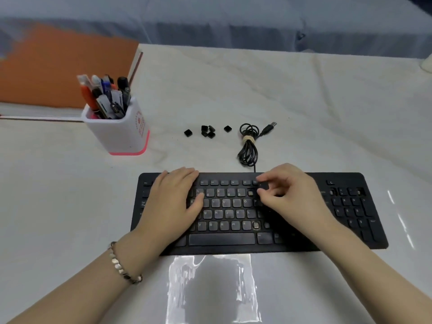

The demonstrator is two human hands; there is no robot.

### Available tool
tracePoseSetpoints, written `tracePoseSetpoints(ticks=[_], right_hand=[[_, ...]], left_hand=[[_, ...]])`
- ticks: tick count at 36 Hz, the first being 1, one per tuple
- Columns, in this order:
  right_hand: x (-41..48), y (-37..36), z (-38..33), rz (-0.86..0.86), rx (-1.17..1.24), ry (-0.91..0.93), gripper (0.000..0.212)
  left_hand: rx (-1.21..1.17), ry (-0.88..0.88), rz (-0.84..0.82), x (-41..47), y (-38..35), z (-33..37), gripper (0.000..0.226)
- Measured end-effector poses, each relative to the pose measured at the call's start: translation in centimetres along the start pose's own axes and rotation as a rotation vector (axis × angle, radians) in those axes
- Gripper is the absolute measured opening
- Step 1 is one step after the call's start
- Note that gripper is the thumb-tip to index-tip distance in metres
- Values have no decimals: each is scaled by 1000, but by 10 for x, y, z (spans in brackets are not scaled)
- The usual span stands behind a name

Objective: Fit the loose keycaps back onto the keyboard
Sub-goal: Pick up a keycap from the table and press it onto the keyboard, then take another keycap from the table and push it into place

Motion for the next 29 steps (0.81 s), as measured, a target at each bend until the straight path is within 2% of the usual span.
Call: tracePoseSetpoints(ticks=[5, 18, 23, 29], right_hand=[[3, -12, 5, -39, -140, 31, 24], [10, -5, 0, -25, -106, 66, 13], [46, -30, -22, -128, -315, 181, 11], [82, -73, -19, -286, -479, 108, 21]], left_hand=[[-18, 3, 20, -1, -2, -1, 56], [-42, 1, 48, 1, 2, 0, 51], [-85, -19, 52, 5, 11, -7, 46], [-116, -14, 47, 9, 11, -14, 42]])
Point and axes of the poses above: each hand's wrist, its own x-axis towards the middle knuckle, its own y-axis out of the back of the hand, z = x × y, the point moved 9 cm from there along x, towards the middle knuckle, and after that the axes turned 5 degrees about x, right-handed, at the moved point
